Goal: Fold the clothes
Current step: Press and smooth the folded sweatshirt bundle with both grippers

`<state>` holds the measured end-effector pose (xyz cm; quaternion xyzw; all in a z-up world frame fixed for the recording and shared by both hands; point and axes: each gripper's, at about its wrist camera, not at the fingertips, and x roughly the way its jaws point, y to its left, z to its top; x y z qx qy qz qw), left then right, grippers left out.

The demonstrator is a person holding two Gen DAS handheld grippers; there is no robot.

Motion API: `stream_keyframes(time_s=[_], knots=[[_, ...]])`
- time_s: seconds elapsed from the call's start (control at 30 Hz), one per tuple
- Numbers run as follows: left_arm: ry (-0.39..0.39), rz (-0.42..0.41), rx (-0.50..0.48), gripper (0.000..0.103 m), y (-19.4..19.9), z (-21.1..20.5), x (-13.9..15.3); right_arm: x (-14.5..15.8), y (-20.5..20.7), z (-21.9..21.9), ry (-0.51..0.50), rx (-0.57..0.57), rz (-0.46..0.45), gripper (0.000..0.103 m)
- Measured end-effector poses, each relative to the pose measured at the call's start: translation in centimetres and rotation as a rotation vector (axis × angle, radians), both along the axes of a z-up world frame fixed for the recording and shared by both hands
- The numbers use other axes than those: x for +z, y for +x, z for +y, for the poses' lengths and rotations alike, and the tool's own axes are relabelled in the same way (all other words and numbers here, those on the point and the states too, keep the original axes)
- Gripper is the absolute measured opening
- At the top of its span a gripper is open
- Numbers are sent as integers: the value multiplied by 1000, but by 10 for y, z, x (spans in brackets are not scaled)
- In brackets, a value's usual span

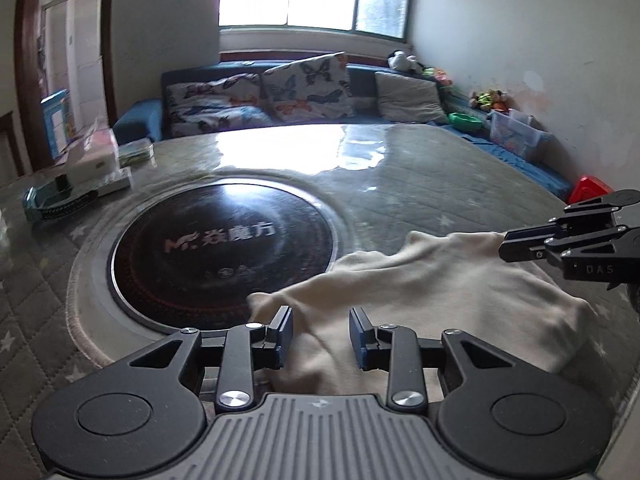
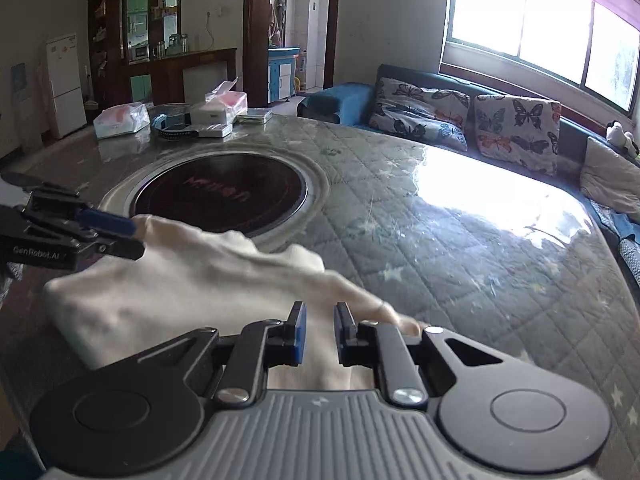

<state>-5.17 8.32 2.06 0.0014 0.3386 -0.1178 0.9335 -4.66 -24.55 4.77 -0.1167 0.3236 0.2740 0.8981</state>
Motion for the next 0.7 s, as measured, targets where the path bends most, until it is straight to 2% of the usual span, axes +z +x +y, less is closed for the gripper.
stream_keyframes(time_s=[0.2, 0.33, 0.53, 0.7], knots=[[16, 38, 41, 33, 19, 10, -11, -21, 37, 6, -22, -58, 56, 13], [4, 40, 48, 34, 19, 14, -11, -24, 39, -1, -1, -83, 76, 13], [-5, 11, 42, 34, 14, 9, 0, -9, 39, 14, 32, -23, 47, 13], [18, 16, 31, 34, 21, -1, 1, -17, 48, 38, 17, 10, 52, 13]])
